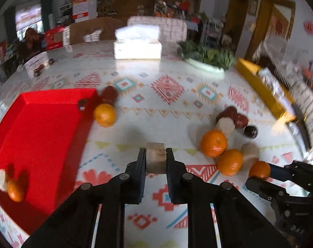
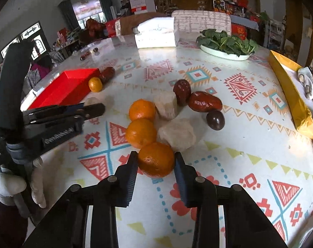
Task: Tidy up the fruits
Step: 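Grasp another white piece with the left tool while the right tool grasps an orange, then carry both items to the red tray and release them inside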
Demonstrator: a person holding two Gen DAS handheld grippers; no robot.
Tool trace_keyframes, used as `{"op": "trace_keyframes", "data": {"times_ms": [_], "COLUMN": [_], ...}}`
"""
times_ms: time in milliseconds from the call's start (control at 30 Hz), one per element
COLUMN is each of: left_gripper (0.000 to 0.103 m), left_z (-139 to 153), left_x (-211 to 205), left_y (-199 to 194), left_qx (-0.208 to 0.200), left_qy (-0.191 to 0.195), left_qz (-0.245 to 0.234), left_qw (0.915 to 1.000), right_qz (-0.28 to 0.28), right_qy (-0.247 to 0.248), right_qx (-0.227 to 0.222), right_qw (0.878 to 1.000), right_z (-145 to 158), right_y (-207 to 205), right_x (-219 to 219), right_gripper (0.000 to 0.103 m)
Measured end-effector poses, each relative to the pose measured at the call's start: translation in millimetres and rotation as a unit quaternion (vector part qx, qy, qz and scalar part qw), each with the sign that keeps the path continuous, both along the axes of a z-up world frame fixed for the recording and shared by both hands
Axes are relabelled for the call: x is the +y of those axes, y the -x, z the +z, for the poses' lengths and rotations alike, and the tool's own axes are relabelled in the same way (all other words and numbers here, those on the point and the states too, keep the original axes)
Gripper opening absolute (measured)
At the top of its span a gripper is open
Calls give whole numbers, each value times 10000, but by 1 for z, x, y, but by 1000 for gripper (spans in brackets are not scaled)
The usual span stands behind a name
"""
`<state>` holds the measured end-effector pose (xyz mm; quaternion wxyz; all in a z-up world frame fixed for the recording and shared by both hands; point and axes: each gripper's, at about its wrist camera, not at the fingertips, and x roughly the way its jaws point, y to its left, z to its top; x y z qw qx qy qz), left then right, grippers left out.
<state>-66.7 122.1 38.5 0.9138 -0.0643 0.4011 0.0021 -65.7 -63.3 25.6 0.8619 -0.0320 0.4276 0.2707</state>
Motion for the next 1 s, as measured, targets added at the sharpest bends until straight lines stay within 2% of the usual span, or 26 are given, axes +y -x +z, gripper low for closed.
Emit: {"op": "trace_keyframes", "data": {"times_ms": [100, 233, 467, 700, 900, 967, 1000], "left_gripper": [17, 17, 17, 17, 17, 21, 29], "left_z": [17, 31, 34, 14, -2, -4, -4], "left_x": [30, 81, 164, 214, 227, 229, 229], "left_y": [23, 45, 55, 54, 51, 52, 52], "left_qx": [-271, -528, -601, -400, -244, -235, -241], "left_qy": [259, 420, 560, 770, 912, 942, 961], "left_qz": [288, 833, 1689, 2046, 2127, 2158, 2156], "left_qw": [9989, 9942, 9822, 9750, 9725, 9716, 9714], "right_qz": [37, 264, 1018, 1609, 1768, 1762, 1759], "right_qy": [-136, -476, -900, -761, -491, -453, -447], "right_qx": [-132, -255, -113, 184, 374, 357, 346], "right_qw": [9998, 9982, 9907, 9839, 9823, 9827, 9828], "right_z": [15, 39, 59, 41, 15, 10, 9], "right_y": [8, 15, 11, 3, -7, -6, -7], "right_x": [3, 19, 100, 199, 248, 252, 253], "right_gripper": [38, 38, 38, 38, 39, 39, 42]}}
